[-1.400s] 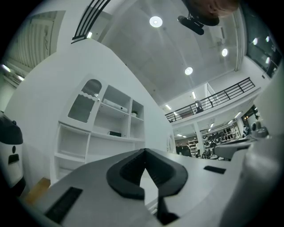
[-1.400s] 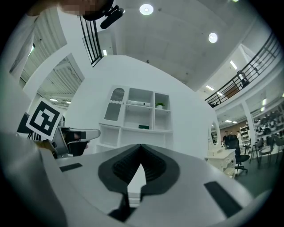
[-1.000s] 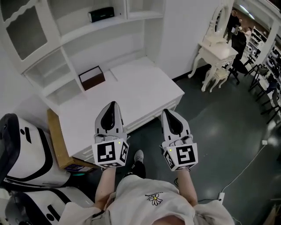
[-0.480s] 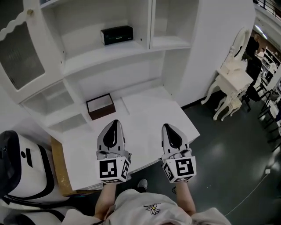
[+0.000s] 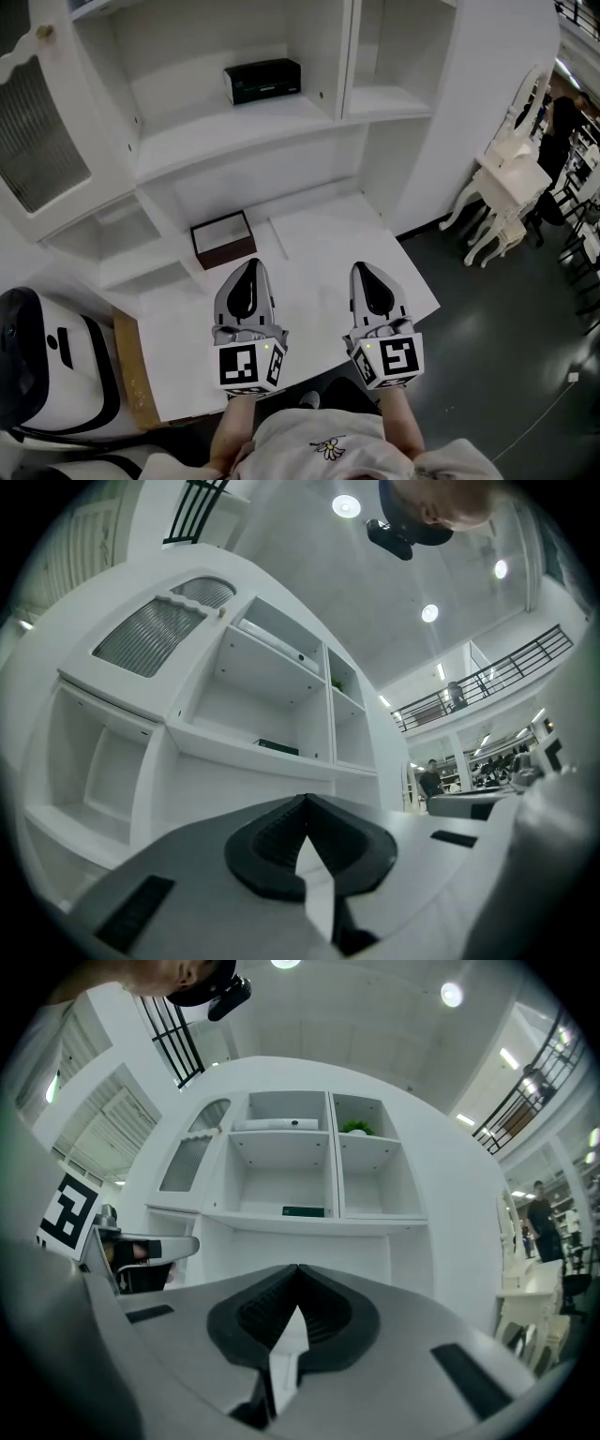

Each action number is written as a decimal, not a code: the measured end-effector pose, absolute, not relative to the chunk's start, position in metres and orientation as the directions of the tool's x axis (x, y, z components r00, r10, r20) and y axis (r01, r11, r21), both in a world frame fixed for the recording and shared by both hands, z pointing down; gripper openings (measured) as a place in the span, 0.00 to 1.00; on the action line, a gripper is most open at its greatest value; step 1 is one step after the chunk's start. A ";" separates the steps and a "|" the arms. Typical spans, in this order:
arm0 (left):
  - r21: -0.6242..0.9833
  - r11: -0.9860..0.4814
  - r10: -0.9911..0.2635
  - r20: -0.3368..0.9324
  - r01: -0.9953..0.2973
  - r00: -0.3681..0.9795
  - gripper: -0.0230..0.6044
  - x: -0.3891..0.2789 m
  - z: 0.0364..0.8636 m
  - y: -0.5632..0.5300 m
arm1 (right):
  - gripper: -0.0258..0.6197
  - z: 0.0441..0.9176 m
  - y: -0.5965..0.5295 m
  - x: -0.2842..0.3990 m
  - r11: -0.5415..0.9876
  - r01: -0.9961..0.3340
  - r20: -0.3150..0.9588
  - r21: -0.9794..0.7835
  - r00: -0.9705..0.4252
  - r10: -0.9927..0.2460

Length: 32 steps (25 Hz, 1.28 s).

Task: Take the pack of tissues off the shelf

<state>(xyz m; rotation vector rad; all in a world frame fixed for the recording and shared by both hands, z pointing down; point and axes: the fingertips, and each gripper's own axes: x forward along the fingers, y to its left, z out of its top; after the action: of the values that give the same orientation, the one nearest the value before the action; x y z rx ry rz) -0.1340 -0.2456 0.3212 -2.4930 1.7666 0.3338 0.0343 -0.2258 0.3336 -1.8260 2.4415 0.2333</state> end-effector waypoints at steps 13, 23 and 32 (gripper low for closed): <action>0.073 -0.235 -0.954 -0.209 -0.969 0.216 0.04 -0.133 0.321 -0.265 | 0.04 0.321 -0.259 0.036 0.352 -0.932 -0.209 0.088 -0.363 -0.908; 0.124 -0.266 -0.944 -0.235 -0.956 0.233 0.54 -0.117 0.308 -0.280 | 0.04 0.316 -0.281 0.062 0.404 -0.913 -0.228 0.052 -0.405 -0.886; 0.161 -0.282 -0.943 -0.228 -0.946 0.243 0.65 -0.104 0.303 -0.293 | 0.04 0.317 -0.286 0.086 0.399 -0.916 -0.238 0.033 -0.395 -0.887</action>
<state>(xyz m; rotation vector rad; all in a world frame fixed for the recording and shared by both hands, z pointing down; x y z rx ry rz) -0.1036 -0.2934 0.3029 -2.4681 1.8758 0.4417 0.0864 -0.2859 0.3172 -1.6107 2.4704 0.2364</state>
